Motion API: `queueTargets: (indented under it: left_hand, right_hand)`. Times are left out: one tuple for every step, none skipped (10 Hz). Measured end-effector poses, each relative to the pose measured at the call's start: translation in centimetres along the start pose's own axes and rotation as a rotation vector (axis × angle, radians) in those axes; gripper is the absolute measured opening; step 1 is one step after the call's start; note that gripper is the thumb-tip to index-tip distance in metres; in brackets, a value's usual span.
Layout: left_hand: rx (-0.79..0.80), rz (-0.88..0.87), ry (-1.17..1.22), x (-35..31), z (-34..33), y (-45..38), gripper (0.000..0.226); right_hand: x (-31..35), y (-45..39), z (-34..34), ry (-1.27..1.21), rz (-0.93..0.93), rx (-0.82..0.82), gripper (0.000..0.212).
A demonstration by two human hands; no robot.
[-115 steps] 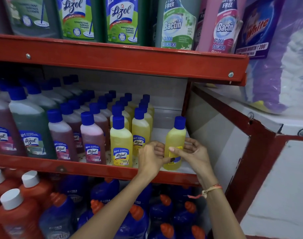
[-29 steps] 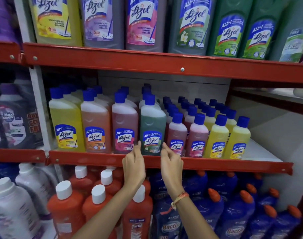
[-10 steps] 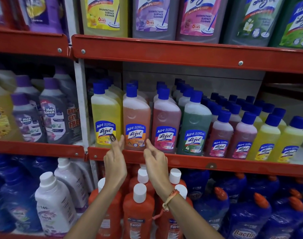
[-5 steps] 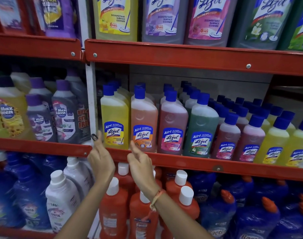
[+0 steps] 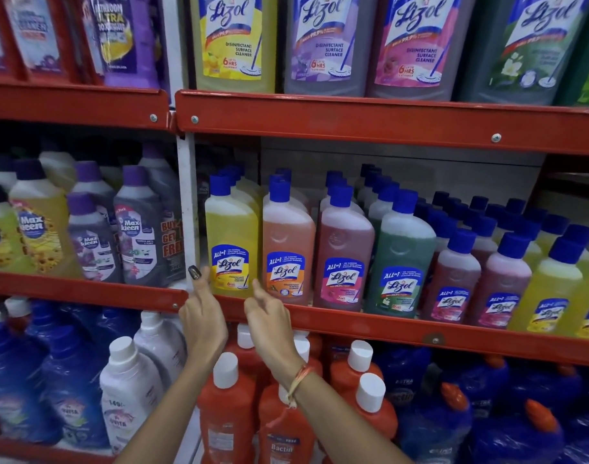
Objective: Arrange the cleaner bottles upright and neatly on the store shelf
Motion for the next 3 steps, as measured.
queueTargets:
  left_hand:
    - [-0.088, -0.147, -0.001, -1.9, -0.5, 1.6, 0.046]
    - [-0.082, -0.402, 0.059, -4.4, -2.0, 2.4, 0.045]
    - [-0.015, -0.68, 0.013, -9.0, -4.0, 4.0, 0.046]
  right_hand:
    - [1.2, 0.7, 2.1, 0.014, 0.07, 0.0, 0.049]
    - [3.3, 1.1, 5.9, -0.038, 0.203, -0.049, 0.046]
    - [6.2, 1.9, 11.5, 0.018, 0.405, -0.235, 0.046]
Point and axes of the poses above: each hand's wrist, its own y-axis away from the middle knuckle, its own z-axis out of the back of the hand, x = y × z, the point moved 2 cm from there along -y, towards the middle knuckle, and after that the axes turned 4 degrees about -y, right-handed, at the moved point
